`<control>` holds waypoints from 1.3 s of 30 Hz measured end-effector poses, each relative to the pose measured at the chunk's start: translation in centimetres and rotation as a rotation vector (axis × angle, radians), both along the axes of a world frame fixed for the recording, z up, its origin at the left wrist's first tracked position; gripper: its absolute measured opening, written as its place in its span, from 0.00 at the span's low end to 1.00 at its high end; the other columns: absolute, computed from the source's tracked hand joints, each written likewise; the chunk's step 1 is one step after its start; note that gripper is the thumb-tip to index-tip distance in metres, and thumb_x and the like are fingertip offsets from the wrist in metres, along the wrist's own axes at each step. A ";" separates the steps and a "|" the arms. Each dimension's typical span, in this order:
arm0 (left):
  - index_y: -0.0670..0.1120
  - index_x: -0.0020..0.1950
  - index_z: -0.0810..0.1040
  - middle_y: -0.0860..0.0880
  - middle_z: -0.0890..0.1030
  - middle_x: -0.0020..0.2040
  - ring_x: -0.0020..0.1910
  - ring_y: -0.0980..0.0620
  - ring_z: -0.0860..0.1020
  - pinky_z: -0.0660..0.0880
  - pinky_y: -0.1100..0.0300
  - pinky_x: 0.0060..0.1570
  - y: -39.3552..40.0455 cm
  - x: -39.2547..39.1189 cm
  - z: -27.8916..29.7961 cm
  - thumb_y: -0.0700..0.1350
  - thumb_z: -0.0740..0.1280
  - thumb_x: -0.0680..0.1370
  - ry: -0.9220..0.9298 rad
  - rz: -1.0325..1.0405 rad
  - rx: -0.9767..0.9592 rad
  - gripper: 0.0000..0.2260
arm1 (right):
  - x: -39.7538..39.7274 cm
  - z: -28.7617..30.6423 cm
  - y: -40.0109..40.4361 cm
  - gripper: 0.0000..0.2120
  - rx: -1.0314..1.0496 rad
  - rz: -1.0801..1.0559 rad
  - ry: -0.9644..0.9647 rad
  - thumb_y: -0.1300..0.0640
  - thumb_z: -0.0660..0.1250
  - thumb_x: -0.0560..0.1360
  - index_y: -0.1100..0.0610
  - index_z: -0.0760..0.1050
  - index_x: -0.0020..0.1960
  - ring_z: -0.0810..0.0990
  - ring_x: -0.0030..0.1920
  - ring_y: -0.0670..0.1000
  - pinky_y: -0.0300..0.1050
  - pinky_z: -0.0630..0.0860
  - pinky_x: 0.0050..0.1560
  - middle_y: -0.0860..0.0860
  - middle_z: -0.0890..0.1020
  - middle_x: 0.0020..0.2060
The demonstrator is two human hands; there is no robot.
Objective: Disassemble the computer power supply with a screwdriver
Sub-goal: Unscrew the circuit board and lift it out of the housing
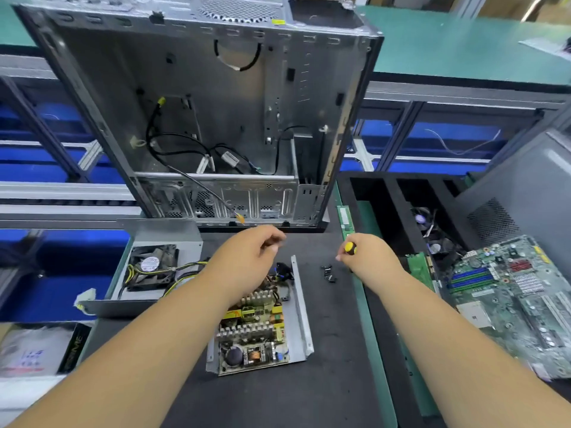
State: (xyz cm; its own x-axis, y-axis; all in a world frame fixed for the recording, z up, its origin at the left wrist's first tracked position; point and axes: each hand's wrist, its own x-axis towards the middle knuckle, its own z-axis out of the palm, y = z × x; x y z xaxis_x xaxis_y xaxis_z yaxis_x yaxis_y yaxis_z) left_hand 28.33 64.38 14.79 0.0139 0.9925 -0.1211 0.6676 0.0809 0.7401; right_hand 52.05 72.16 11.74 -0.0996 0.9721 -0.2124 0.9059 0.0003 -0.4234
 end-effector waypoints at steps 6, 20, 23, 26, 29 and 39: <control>0.56 0.63 0.77 0.56 0.77 0.64 0.62 0.52 0.74 0.72 0.54 0.62 0.0 -2.0 -0.9 0.47 0.60 0.83 0.330 -0.099 0.021 0.12 | -0.4 -2.3 0.7 0.06 -0.112 -0.046 -0.122 0.52 0.73 0.74 0.51 0.79 0.40 0.80 0.45 0.55 0.44 0.76 0.45 0.50 0.80 0.37; 0.53 0.67 0.75 0.50 0.77 0.64 0.62 0.47 0.75 0.73 0.52 0.60 1.3 -2.2 -2.5 0.48 0.58 0.83 0.560 -0.283 -0.085 0.14 | -0.2 2.6 -0.3 0.05 -0.106 -0.105 0.313 0.54 0.65 0.75 0.49 0.79 0.44 0.79 0.38 0.53 0.44 0.72 0.39 0.51 0.83 0.42; 0.52 0.68 0.73 0.50 0.78 0.63 0.61 0.46 0.75 0.73 0.52 0.57 1.7 -1.8 -3.0 0.53 0.58 0.83 0.559 -0.311 -0.129 0.16 | -1.1 5.3 -1.2 0.05 0.033 0.013 0.321 0.51 0.64 0.76 0.44 0.78 0.44 0.79 0.41 0.51 0.44 0.73 0.38 0.48 0.82 0.41; 0.51 0.69 0.72 0.50 0.78 0.61 0.59 0.46 0.76 0.75 0.52 0.54 2.4 -1.0 -3.1 0.62 0.63 0.78 0.524 -0.321 -0.173 0.23 | -2.2 7.4 -2.1 0.04 0.157 0.099 0.350 0.51 0.64 0.78 0.44 0.76 0.45 0.76 0.41 0.48 0.44 0.74 0.38 0.44 0.78 0.43; 0.51 0.61 0.76 0.51 0.79 0.55 0.55 0.47 0.77 0.76 0.54 0.50 3.0 0.3 -3.0 0.61 0.70 0.74 0.468 -0.287 -0.221 0.22 | -3.1 8.7 -2.7 0.06 0.230 0.113 0.372 0.51 0.65 0.79 0.45 0.76 0.44 0.77 0.42 0.44 0.43 0.75 0.39 0.41 0.77 0.43; 0.50 0.58 0.79 0.51 0.82 0.55 0.55 0.49 0.79 0.75 0.56 0.57 3.7 0.0 -3.0 0.42 0.66 0.76 0.148 -0.382 -0.359 0.11 | -4.5 10.4 -3.5 0.03 0.376 0.118 0.396 0.48 0.66 0.78 0.42 0.77 0.46 0.75 0.50 0.39 0.38 0.70 0.48 0.40 0.76 0.46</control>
